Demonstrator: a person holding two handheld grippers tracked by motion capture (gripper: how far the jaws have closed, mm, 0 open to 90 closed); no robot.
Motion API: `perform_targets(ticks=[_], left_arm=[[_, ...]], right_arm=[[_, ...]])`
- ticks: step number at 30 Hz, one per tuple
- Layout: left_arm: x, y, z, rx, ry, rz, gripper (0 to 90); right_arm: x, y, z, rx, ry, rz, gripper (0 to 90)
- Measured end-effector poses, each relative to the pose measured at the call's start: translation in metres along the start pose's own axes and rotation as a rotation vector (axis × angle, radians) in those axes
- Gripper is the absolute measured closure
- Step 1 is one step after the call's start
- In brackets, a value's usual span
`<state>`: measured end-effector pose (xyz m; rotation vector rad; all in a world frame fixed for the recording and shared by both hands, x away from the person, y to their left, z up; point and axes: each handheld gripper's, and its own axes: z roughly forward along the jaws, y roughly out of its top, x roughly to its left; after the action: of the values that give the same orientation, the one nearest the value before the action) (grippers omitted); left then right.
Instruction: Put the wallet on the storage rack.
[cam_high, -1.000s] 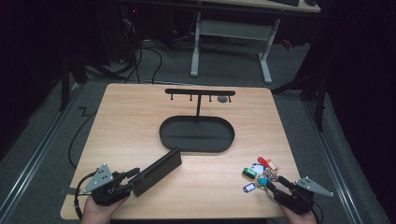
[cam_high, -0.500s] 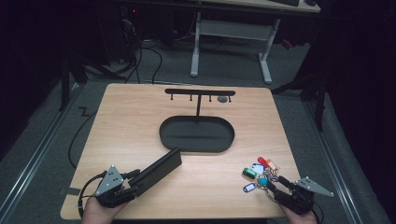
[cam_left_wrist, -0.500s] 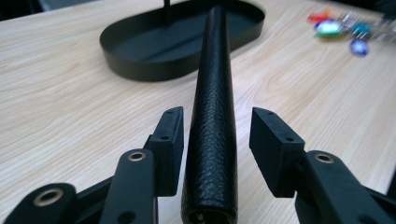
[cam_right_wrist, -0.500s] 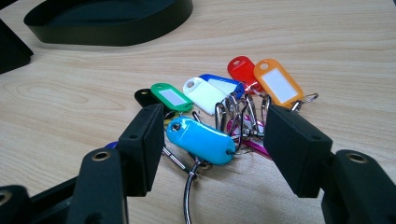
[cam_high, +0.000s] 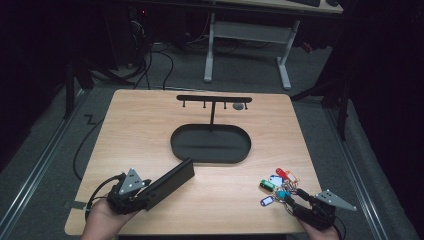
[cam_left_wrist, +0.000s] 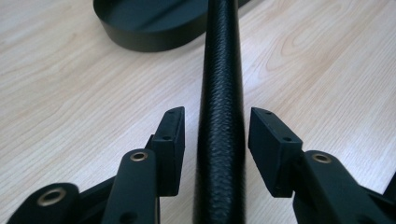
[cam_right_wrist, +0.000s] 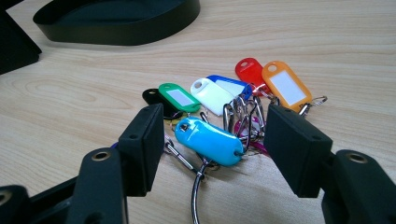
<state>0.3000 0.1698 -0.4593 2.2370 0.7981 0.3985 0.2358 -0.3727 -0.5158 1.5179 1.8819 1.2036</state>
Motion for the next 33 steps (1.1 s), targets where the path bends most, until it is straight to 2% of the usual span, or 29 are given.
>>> perform_targets(ticks=[1,3,6,11,20,24,33], left_arm=[[0.0000,0.0000,0.0000,0.000,0.000,0.000,58.5],[0.0000,0.0025,0.0030,0.037,0.001,0.012,61.0],[-0.0011,0.0028,0.0039,0.045,-0.011,0.005,64.9],[-0.0018,0.0014,0.0044,0.032,-0.023,-0.005,69.2],[-0.0041,-0.0025,0.0041,0.004,-0.037,0.006,72.7],[-0.0049,-0.0048,0.0041,-0.014,-0.060,0.024,72.9],[-0.0086,-0.0047,0.0040,-0.015,-0.049,0.043,73.5]], right_arm=[[0.0000,0.0000,0.0000,0.000,0.000,0.000,38.8],[-0.0009,0.0002,-0.0012,-0.004,0.004,0.001,38.8],[-0.0024,0.0005,-0.0027,-0.009,0.006,0.004,38.8],[-0.0039,0.0005,-0.0043,-0.014,0.007,0.013,38.7],[-0.0018,0.0002,-0.0022,-0.009,0.006,0.005,38.7],[-0.0019,-0.0001,-0.0017,-0.007,0.005,0.007,38.7],[-0.0021,-0.0004,-0.0023,-0.008,0.004,0.009,38.7]])
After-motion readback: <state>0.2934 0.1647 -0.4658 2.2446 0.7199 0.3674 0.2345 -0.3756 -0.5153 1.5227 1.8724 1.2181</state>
